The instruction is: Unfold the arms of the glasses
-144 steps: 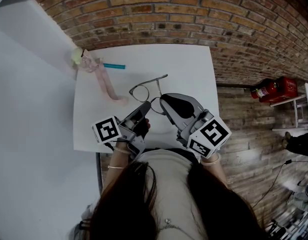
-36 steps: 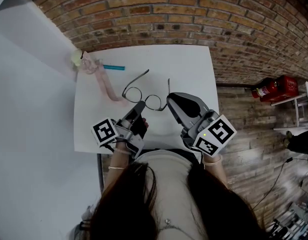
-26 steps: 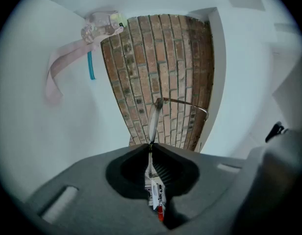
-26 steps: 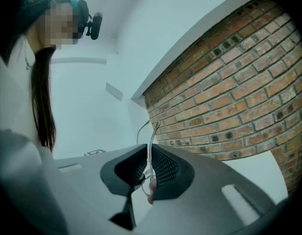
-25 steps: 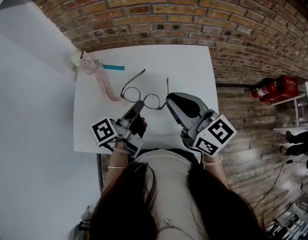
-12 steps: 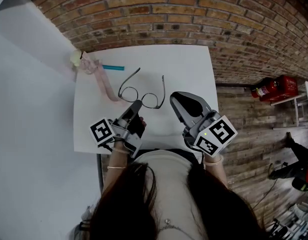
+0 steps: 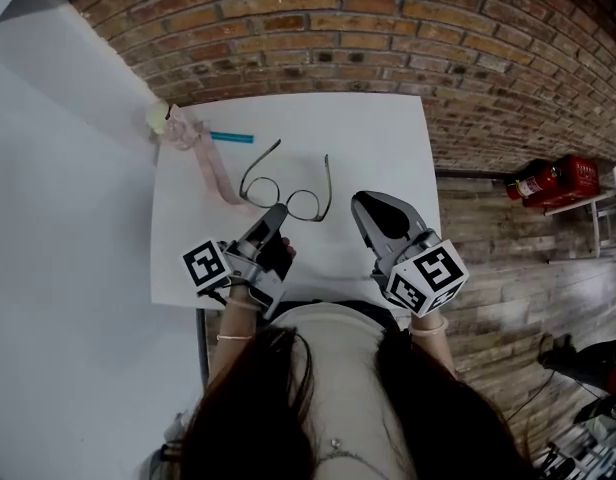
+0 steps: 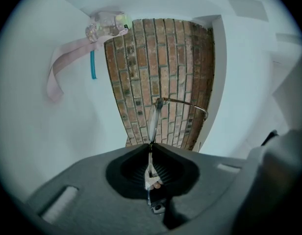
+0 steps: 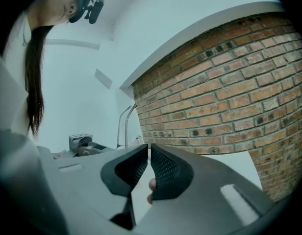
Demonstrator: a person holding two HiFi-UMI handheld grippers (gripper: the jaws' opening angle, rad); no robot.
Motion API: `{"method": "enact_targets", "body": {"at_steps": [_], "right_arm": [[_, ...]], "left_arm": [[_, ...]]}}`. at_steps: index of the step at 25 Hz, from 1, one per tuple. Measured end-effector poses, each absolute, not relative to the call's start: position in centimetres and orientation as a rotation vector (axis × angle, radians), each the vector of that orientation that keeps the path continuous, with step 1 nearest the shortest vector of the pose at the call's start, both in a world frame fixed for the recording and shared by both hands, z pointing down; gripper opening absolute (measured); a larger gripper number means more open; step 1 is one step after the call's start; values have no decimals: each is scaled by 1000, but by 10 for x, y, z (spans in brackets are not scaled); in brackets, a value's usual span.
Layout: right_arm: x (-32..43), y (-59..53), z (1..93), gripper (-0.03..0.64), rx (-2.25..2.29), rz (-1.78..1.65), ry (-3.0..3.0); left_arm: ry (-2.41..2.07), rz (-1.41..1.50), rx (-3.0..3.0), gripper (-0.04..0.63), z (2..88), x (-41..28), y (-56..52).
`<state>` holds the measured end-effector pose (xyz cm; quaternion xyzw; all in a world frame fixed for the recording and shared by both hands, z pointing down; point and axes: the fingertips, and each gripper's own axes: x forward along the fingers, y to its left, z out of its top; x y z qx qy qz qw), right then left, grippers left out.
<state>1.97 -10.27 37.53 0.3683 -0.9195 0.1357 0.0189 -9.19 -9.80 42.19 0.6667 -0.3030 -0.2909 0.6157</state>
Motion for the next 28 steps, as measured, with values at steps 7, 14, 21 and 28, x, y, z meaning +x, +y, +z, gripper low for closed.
{"method": "enact_targets", "body": {"at_steps": [7, 14, 21, 28], "right_arm": [[29, -108, 386, 21, 1176, 423, -2807], [31, -111, 398, 6, 1188, 413, -2749], [37, -119, 411, 5, 1262, 406, -2652], [42, -121, 420, 5, 1303, 419, -2591]], "left_arm": [[-698, -674, 1534, 21, 421, -90, -99], [-696, -677, 1532, 21, 420, -89, -98], [-684, -670, 1534, 21, 419, -85, -98], [-673, -653, 1543, 21, 419, -82, -98]]}}
